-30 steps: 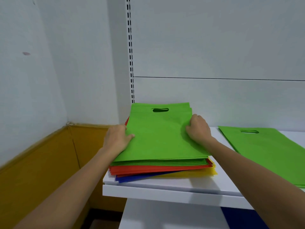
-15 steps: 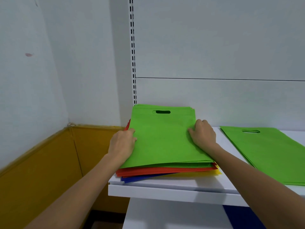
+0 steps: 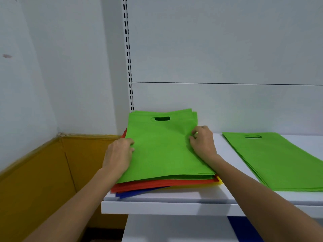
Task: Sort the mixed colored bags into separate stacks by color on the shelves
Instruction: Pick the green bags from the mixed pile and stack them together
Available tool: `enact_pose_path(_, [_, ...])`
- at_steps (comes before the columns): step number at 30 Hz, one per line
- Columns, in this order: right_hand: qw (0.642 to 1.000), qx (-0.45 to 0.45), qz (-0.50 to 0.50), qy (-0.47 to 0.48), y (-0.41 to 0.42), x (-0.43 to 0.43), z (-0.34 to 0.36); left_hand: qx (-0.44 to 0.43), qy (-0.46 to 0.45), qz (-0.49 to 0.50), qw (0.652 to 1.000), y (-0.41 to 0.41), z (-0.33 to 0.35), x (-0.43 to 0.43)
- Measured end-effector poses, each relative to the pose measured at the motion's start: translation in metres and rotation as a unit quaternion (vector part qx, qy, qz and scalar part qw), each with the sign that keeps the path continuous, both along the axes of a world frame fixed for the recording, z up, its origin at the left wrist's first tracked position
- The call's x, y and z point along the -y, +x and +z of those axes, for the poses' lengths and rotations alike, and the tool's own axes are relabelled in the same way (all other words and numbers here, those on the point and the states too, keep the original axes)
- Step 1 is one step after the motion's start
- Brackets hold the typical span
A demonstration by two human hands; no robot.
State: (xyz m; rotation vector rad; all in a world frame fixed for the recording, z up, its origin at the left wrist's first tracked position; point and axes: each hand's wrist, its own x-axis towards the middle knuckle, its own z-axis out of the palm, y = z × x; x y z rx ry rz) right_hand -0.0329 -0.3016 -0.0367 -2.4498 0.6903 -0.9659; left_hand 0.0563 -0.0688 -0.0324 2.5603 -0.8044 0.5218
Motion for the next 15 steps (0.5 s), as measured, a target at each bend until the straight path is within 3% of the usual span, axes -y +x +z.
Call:
enact_pose_path(4, [0.999,0.039,0.018,-0.022,0.0,-0.001,0.0,-0.043,-0.031,-0.008,0.999,0.004,0.0,0.0])
enact_pose_path(9, [0.99,0.031,-0.011,-0.135,0.001,-0.007,0.002,-0.072,-0.029,0.023,0.997,0.008,-0.003,-0.002])
enact_pose_path(15, [0.991,0.103,0.081,-0.014,-0.004,-0.012,0.031,-0.106,-0.011,0.041,0.993,0.007,0.002,-0.008])
